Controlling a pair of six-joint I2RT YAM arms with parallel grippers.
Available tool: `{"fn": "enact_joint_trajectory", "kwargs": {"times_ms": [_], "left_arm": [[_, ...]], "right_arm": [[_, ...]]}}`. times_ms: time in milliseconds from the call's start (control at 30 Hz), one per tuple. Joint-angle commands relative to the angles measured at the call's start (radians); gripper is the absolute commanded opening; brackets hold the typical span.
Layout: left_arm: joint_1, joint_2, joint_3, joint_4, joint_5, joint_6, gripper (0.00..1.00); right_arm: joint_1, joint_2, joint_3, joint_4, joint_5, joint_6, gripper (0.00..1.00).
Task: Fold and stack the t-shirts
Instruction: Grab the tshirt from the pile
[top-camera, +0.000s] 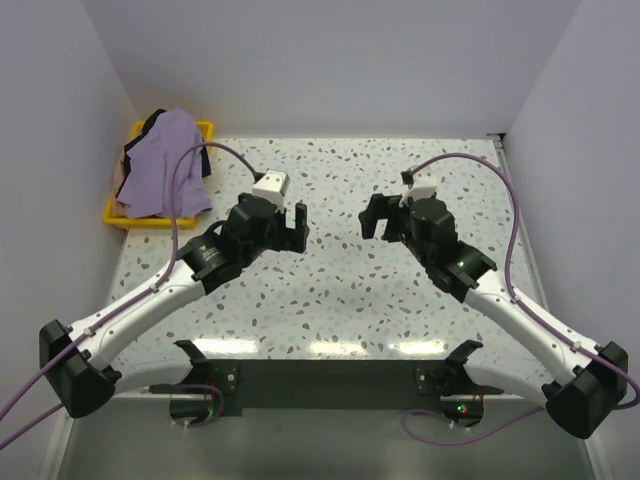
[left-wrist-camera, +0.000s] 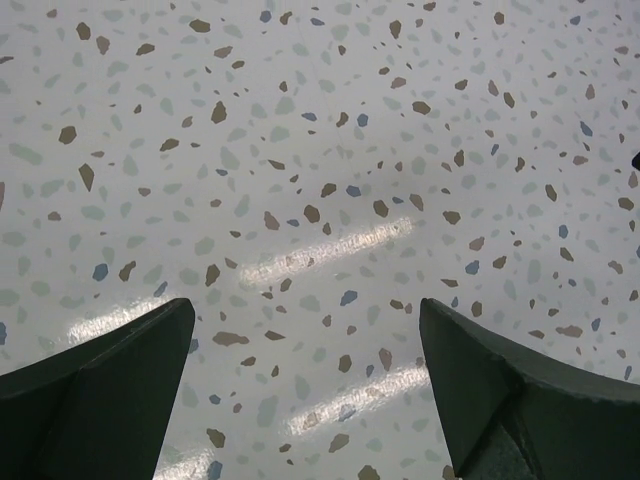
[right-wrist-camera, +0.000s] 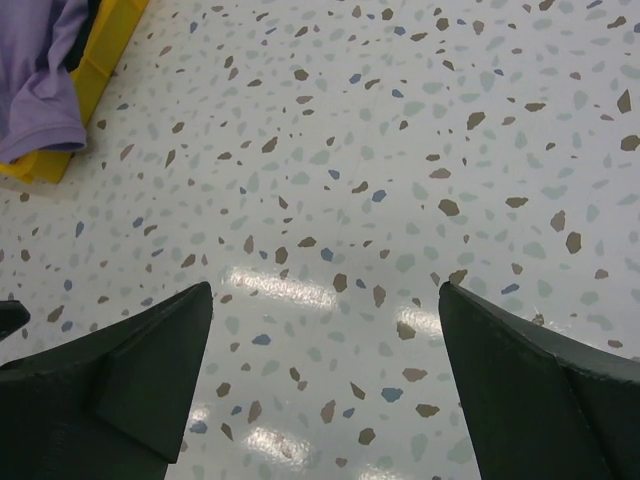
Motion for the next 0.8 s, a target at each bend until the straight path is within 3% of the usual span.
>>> {"fn": "enact_joint_trajectory", "kwargs": {"times_ms": [0,233,333,433,533,633,767], "left_arm": [[-0.001,-0.003,0.067,-0.004,-0.072,-0.035,1.0],[0.057,0.04,0.17,-0.048,-0.231,-0.052,1.0],[0.262,0.086,0.262,-0.058,-0.207,-0.063,1.0],[0.396,0.137,0.345,-0.061,-0.205,-0.079,0.99],[0.589,0.187,0.377,-0.024,-0.271,-0.089,0.97],[0.727,0.266,0.377,0.028,-0.273,-0.125,0.92],[0.832,0.407,0.419,0.05,-0.264,-0.158,0.85]], "right_arm": [[0.0,-0.028,0.026,-0.01,-0.007,-0.027,0.99],[0.0,-0.014,0.05,-0.062,-0.057,-0.054,0.99],[0.0,0.009,0.069,-0.088,-0.085,-0.051,0.99],[0.001,0.019,0.064,-0.09,-0.119,-0.045,0.99],[0.0,0.029,0.061,-0.085,-0.158,-0.03,0.99],[0.0,0.039,0.063,-0.085,-0.195,-0.025,0.98],[0.0,0.039,0.058,-0.085,-0.203,-0.02,0.98]]}}
